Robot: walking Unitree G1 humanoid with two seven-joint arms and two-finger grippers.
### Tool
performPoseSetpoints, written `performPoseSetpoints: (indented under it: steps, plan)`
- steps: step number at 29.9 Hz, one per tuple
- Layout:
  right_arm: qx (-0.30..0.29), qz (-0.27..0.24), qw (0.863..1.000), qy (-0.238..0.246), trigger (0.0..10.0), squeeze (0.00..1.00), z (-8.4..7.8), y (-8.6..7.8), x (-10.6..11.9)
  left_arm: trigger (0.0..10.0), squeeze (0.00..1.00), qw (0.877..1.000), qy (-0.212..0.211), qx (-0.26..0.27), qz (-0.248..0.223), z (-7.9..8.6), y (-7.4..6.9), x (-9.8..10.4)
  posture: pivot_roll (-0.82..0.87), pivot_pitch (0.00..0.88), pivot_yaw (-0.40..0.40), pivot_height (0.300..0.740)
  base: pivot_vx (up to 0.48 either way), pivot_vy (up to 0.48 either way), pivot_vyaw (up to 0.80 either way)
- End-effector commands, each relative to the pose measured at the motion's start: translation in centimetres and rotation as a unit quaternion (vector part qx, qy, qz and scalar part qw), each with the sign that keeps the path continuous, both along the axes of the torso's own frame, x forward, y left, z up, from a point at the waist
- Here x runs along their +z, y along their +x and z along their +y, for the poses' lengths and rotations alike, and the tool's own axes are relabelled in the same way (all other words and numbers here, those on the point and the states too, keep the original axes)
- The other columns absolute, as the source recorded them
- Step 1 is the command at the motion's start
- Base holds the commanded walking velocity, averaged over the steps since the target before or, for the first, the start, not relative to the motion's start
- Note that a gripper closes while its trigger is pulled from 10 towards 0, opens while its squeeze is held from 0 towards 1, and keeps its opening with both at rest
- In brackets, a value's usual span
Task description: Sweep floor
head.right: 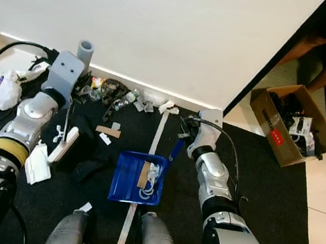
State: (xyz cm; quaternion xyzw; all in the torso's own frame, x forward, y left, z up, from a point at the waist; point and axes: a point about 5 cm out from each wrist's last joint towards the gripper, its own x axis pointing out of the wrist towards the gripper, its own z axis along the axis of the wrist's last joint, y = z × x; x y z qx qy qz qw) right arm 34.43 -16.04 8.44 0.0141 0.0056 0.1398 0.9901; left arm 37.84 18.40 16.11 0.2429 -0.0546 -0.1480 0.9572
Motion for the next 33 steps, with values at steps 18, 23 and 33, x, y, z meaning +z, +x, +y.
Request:
performPoseSetpoints:
  steps: [18,23,33]
  plan:
    - [-0.012,0.049,0.999,0.015,10.0,0.00,-0.2,-1.3,-2.3,10.0,0.00,0.990,-0.123,-0.035,0.064,-6.8,-0.7,-4.0,-0.06,0.330,-0.048,0.740,0.000,0.000,0.00]
    - [-0.009,0.052,0.999,0.015,10.0,0.00,0.1,-1.4,-2.4,10.0,0.00,0.979,-0.187,-0.025,0.077,-9.2,-0.7,-4.1,-0.06,0.328,-0.042,0.740,0.000,0.000,0.00]
    - [-0.009,0.065,0.998,0.016,10.0,0.00,0.2,-1.8,-2.9,10.0,0.00,0.953,-0.276,-0.020,0.125,-12.7,-1.1,-4.4,-0.07,0.331,-0.028,0.740,0.000,0.000,0.00]
